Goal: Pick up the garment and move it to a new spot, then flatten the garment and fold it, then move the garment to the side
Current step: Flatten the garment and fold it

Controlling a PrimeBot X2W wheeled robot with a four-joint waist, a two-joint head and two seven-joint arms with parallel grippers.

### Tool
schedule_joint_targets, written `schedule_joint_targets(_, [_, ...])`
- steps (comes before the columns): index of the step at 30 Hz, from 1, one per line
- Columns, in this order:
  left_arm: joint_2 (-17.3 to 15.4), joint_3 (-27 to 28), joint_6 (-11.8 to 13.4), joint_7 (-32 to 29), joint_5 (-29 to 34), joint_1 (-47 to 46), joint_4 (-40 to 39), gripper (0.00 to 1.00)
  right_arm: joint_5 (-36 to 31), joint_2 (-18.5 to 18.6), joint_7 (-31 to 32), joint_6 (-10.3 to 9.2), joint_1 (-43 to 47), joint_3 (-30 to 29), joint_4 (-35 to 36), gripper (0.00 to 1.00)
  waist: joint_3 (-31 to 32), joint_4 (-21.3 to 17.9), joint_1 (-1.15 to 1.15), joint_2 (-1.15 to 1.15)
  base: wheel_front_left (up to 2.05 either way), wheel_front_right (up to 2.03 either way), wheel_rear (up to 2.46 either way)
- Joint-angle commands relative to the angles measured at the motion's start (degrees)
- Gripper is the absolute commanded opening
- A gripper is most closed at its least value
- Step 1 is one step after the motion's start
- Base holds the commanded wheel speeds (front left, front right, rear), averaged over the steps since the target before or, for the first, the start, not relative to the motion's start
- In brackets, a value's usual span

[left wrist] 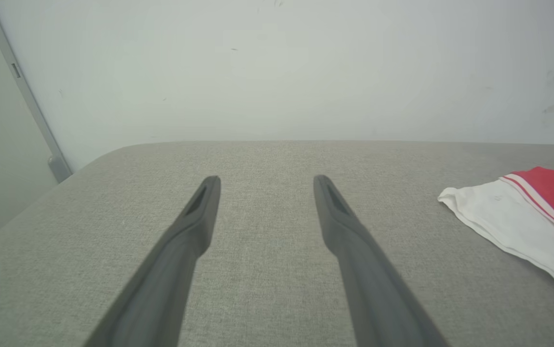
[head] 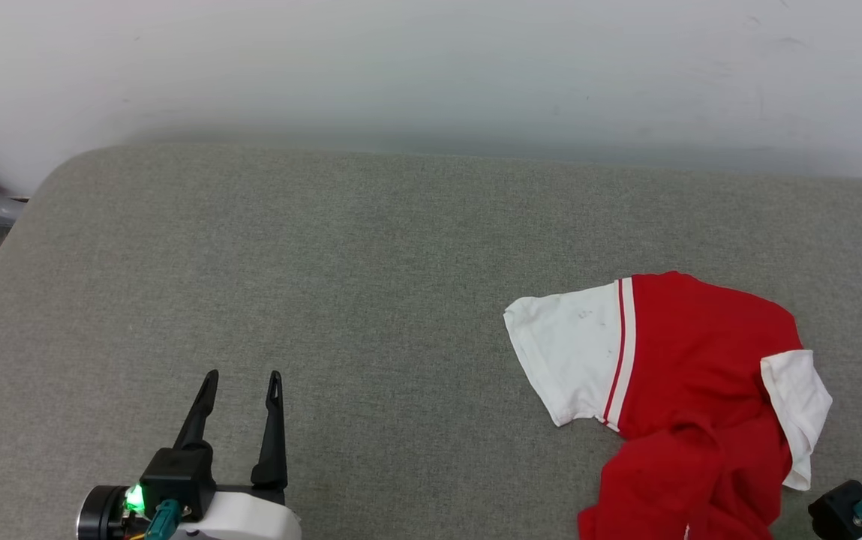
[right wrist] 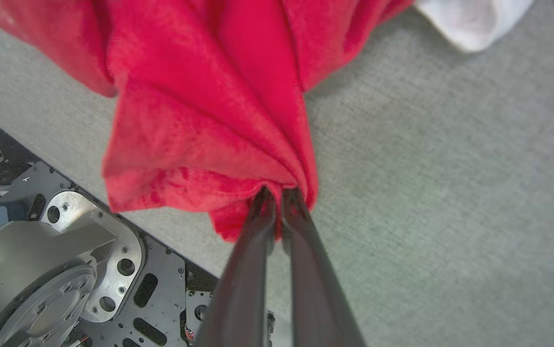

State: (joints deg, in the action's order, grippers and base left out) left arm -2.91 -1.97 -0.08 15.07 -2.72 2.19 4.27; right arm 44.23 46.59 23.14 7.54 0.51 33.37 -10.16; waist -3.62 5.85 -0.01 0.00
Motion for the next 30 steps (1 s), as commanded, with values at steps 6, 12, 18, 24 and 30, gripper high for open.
schedule_joint_targets(6, [0.1, 0.8, 0.1, 0.2, 0.4, 0.9, 0.4, 1.0, -4.3, -3.6, -4.8, -0.09, -0.4, -6.8, 1.8, 1.0, 0.8, -0.7, 0.01, 0.0, 0.0, 0.0, 0.0])
schedule_joint_targets(12, [0.1, 0.6, 0.0, 0.2, 0.4, 1.3, 0.3, 1.0, -8.6, -5.9, -7.9, -0.09, -1.3, -17.4, 9.3, 1.0, 2.0, -1.6, 0.01, 0.0, 0.0, 0.0, 0.0])
schedule_joint_targets(18, [0.0, 0.4, -0.7, 0.1, 0.8, 0.4, 0.2, 1.0, -15.2, -13.6, -10.0, -0.09, -2.2, -27.2, 17.8, 1.0, 2.4, -2.0, 0.01, 0.0, 0.0, 0.0, 0.0])
schedule_joint_targets(24, [-1.6, 0.2, -3.0, 0.1, 1.2, -3.7, 0.3, 1.0, -24.9, -27.5, -15.3, -0.09, -3.0, -33.3, 22.7, 1.0, 1.0, -2.5, 0.01, 0.0, 0.0, 0.0, 0.0])
schedule_joint_targets(30, [-4.5, -1.0, -5.7, 0.1, 1.0, -11.6, 1.7, 1.0, -31.8, -37.5, -21.9, -0.09, -1.7, -37.3, 21.7, 1.0, -1.8, -3.8, 0.01, 0.0, 0.0, 0.0, 0.0])
